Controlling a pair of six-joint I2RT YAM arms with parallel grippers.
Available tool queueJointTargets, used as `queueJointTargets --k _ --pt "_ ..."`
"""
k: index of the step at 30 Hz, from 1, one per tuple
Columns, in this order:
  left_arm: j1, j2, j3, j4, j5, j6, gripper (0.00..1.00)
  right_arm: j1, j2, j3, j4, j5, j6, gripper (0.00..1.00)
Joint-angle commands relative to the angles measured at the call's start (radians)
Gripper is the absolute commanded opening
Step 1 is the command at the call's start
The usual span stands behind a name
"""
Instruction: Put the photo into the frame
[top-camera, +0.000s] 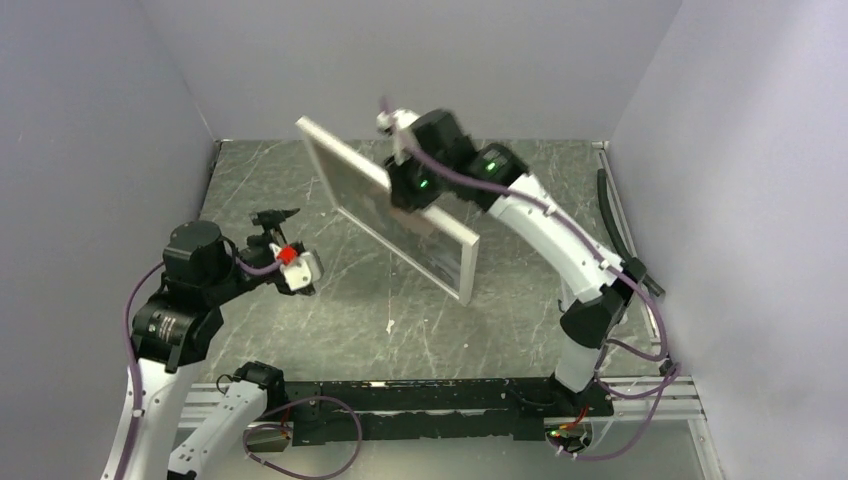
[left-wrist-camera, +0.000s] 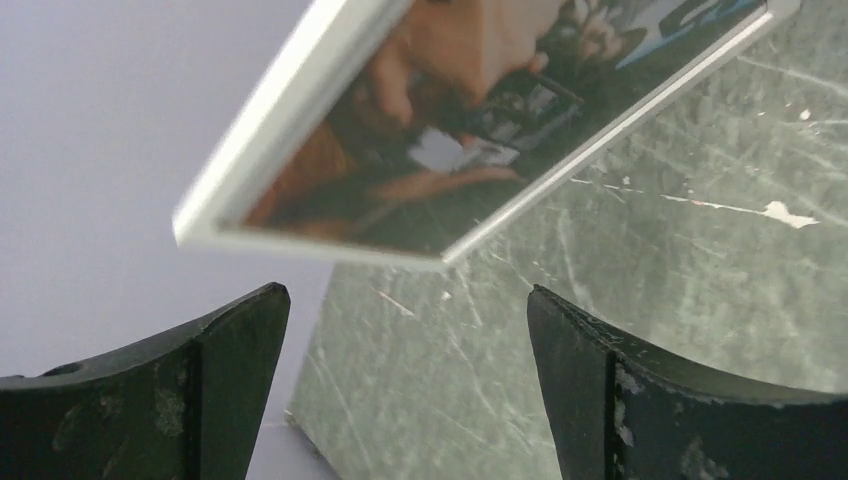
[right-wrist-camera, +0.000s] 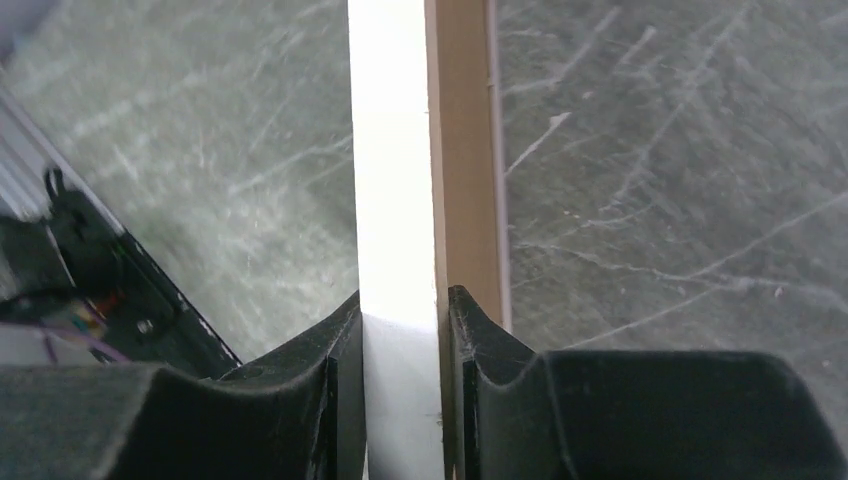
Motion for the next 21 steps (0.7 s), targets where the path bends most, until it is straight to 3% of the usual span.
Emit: queueJointTargets --k 1,6,11,16,21 --pt "0.0 0.101 0.053 -0.038 -0.089 -0.231 0.94 -0.24 0.008 -0.001 0.047 -0.261 0.18 0.19" --pt "0.045 0.311 0.138 -0.138 -0.086 -0.368 0.94 -0.442 0.034 -0.113 0.106 -0.372 0.237 0.19" --pt "0.198 0.498 0.221 -0.164 0.014 -0.487 0.94 -0.579 -0.061 -0.409 0.269 -0.474 0.311 0.19" --pt "0.319 0.592 0.203 -0.145 0.064 -0.518 0.94 -0.652 -0.246 -0.802 0.57 -0.538 0.404 0.2" --pt "0.363 0.628 0.161 -0.103 0.076 -0.547 0.94 -0.685 -0.341 -1.113 0.927 -0.565 0.51 0.22"
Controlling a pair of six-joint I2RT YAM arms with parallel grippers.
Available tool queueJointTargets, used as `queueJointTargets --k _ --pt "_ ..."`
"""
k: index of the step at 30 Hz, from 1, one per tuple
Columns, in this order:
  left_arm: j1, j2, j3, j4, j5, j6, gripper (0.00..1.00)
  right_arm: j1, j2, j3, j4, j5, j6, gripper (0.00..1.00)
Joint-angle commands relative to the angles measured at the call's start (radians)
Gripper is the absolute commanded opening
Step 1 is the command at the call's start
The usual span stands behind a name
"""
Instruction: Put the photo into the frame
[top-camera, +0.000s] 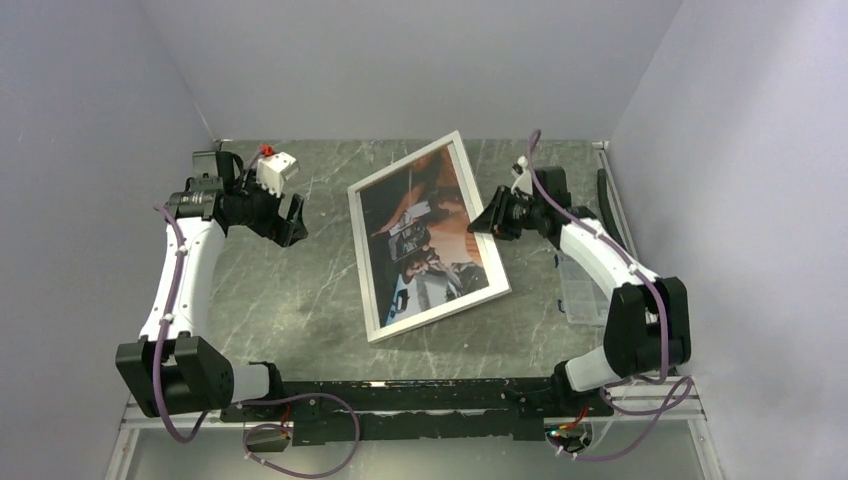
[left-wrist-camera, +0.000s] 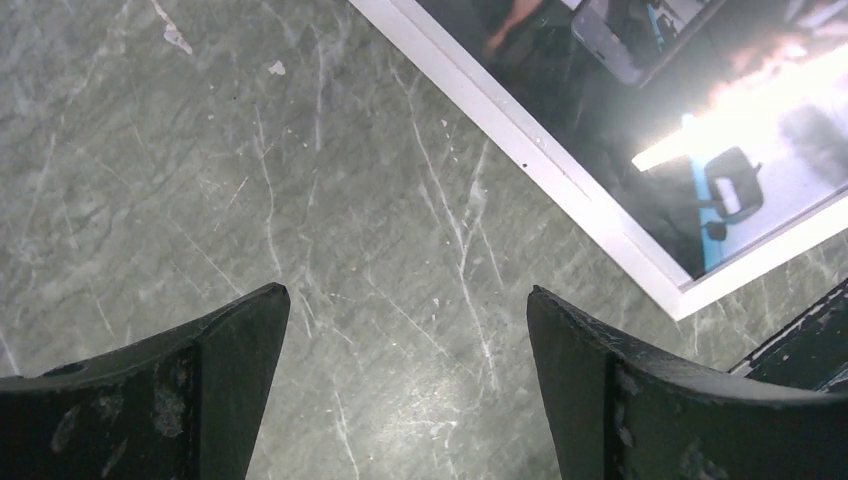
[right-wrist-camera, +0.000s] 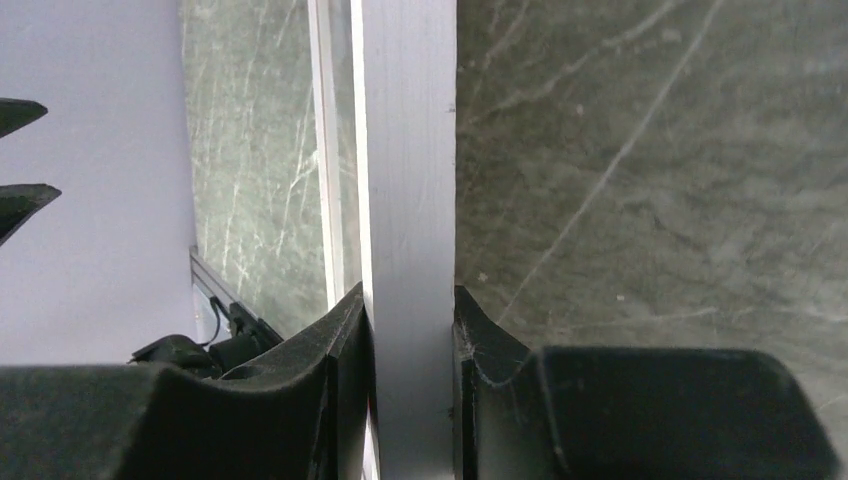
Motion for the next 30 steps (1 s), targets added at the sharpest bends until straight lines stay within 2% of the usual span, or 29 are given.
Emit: queueJointTargets --k 1,5,9,16,17,18,19,22,25,28,30 --pt "0.02 0.009 -0.021 0.042 0.056 -0.076 0.94 -0.013 -0.075 -0.191 0.367 -0.022 0.087 0.23" --pt "0.022 0.011 -0.074 0.09 0.06 -0.125 0.94 -0.013 -0.044 -0.286 0.502 -0.015 0.115 0.32" --pt "0.027 -0.001 -0.161 0.17 0.048 -0.15 0.94 -0.011 0.003 -0.332 0.55 0.05 0.115 0.43" --pt "0.048 0.031 -0.266 0.295 0.065 -0.196 0.94 -0.007 0.027 -0.367 0.517 0.222 0.075 0.67" --pt "0.05 0.039 -0.276 0.312 0.069 -0.206 0.94 -0.007 0.023 -0.364 0.495 0.243 0.067 0.75" --pt "0.052 0.045 -0.286 0.331 0.072 -0.211 0.94 -0.007 0.018 -0.359 0.474 0.263 0.056 0.95" --pt "0.052 0.051 -0.298 0.353 0.071 -0.218 0.94 -0.007 0.008 -0.352 0.452 0.288 0.044 0.99" --pt "0.055 0.078 -0.323 0.406 0.071 -0.233 0.94 -0.007 -0.033 -0.324 0.372 0.377 0.006 1.0" --pt "0.055 0.098 -0.36 0.489 0.048 -0.27 0.94 -0.011 -0.115 -0.297 0.281 0.555 -0.037 1.0" --pt "0.056 0.11 -0.41 0.648 -0.054 -0.385 0.94 -0.011 -0.193 -0.285 0.233 0.835 -0.089 1.0" --pt "0.058 0.113 -0.48 0.81 -0.091 -0.418 0.94 -0.017 -0.231 -0.334 0.315 0.967 -0.18 1.0"
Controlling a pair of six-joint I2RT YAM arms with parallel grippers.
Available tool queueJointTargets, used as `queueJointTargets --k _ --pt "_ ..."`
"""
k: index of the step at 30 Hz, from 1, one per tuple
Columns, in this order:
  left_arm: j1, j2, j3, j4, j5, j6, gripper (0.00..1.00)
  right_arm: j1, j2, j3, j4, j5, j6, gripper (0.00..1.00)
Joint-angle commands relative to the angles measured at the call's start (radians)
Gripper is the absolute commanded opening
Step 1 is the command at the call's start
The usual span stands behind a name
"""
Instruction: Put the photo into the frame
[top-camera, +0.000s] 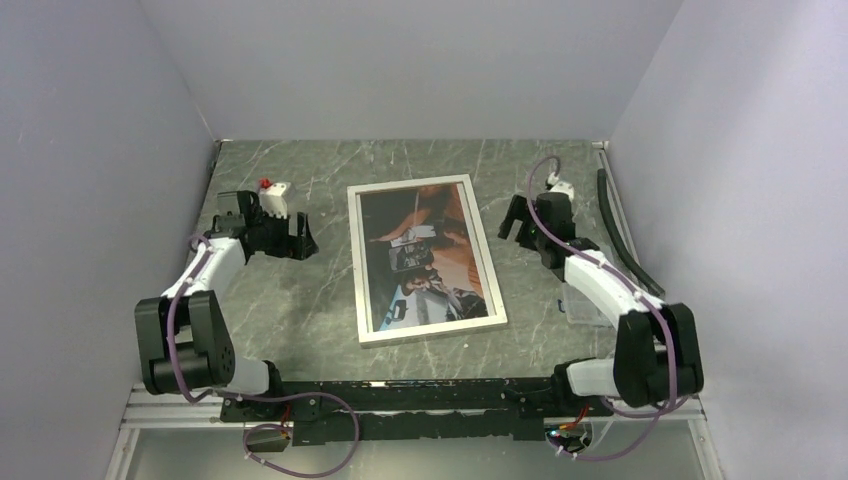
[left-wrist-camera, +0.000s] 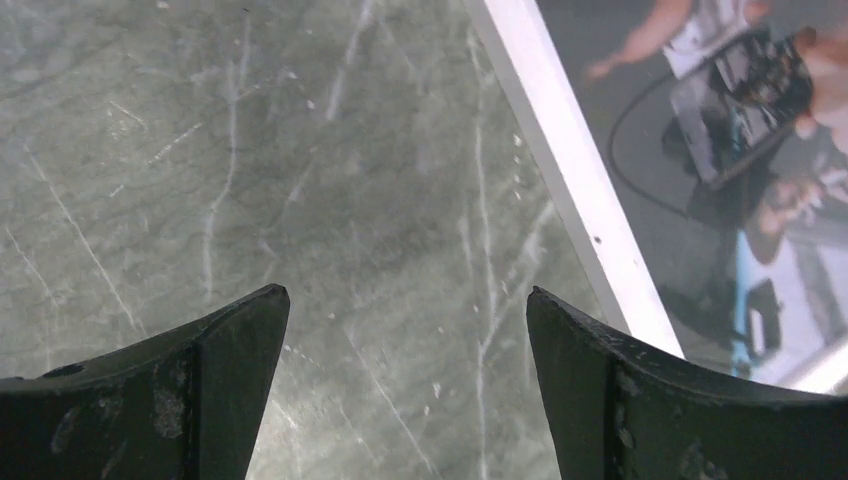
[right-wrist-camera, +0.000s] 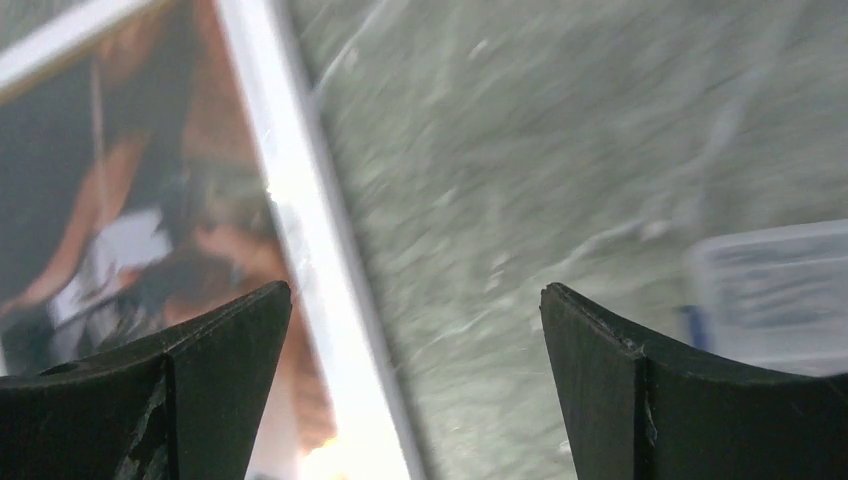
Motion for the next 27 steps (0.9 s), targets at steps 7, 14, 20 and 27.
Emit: queueJointTargets --k 7,14,20,27 --pt "0.007 0.067 -0.275 0.73 -0.153 -0.189 0.94 -0.052 -0.153 -0.317 0.483 0.695 -0.353 1.0" --pt "0.008 0.102 -0.388 1.011 -0.257 -0.183 0.94 -0.144 -0.156 -0.543 0.982 0.539 -0.342 1.0" --pt "0.007 0.244 -0.577 1.547 -0.249 -0.189 0.95 -0.149 0.051 -0.562 1.25 0.387 -0.401 1.0" --pt "-0.003 0.236 -0.485 1.343 -0.291 -0.194 0.95 -0.16 0.123 -0.495 1.201 0.321 -0.419 1.0"
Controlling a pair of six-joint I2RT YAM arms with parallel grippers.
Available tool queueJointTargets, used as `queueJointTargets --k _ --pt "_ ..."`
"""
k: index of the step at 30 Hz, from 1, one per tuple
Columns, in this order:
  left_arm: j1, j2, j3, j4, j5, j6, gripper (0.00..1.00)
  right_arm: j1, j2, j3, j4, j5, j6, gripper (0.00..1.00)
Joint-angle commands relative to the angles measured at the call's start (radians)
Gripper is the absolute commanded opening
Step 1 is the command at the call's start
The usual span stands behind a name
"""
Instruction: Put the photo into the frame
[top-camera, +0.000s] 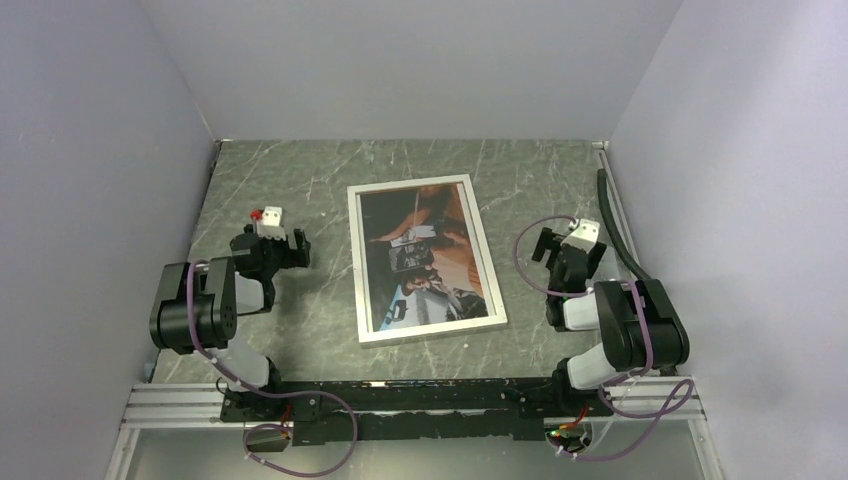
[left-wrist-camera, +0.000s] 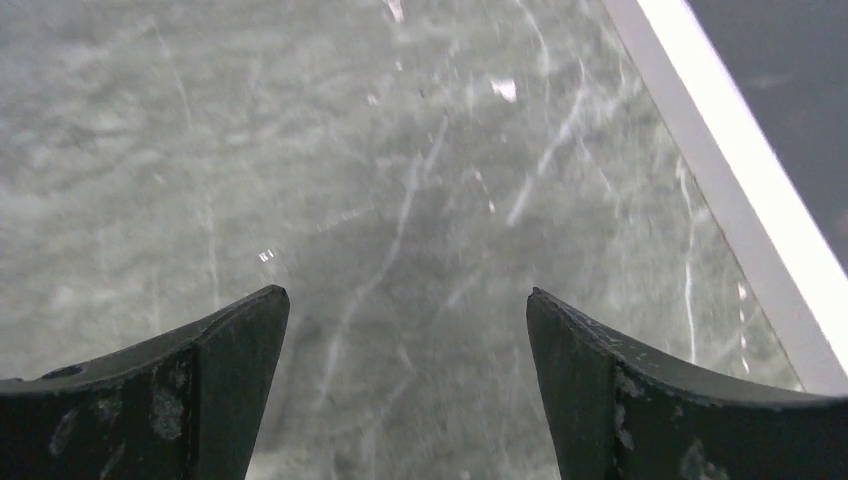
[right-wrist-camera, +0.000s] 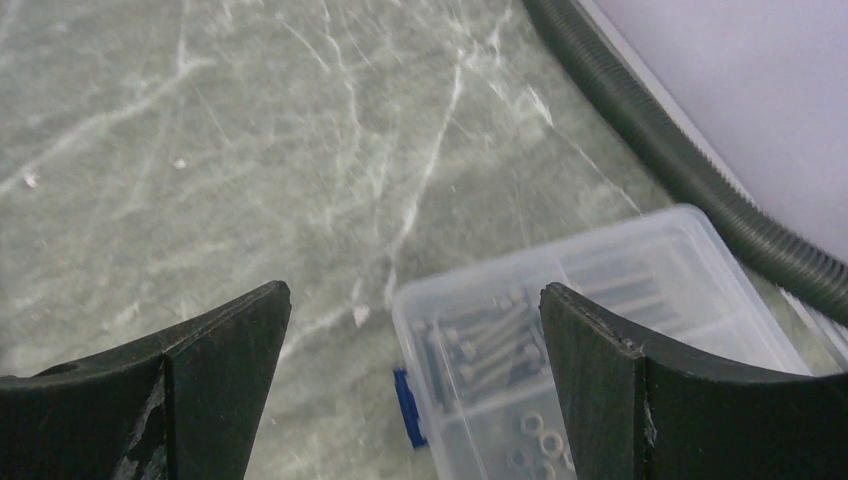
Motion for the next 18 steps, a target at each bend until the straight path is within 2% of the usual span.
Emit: queueJointTargets --k 1,3,5,7,10,18 --pt "0.001 0.014 0.042 0.072 -0.037 -0.025 0.94 -0.013 -0.009 0.053 0.061 -0.059 -0.016 1.0" --pt "0.001 -0.009 0.048 0.014 -0.04 -0.021 0.95 -0.013 0.001 0.044 0.107 -0.056 -0.032 1.0" --pt "0.001 0.013 0.04 0.072 -0.039 -0.026 0.95 -0.013 -0.007 0.042 0.087 -0.054 -0.027 1.0" --pt "0.001 -0.007 0.05 0.017 -0.039 -0.022 0.95 -0.014 0.001 0.042 0.107 -0.054 -0.033 1.0" --pt "0.001 0.01 0.041 0.071 -0.039 -0.026 0.95 -0.013 0.0 0.043 0.103 -0.055 -0.031 1.0" --pt "0.001 0.005 0.042 0.054 -0.038 -0.027 0.95 -0.013 0.002 0.056 0.072 -0.068 -0.023 1.0"
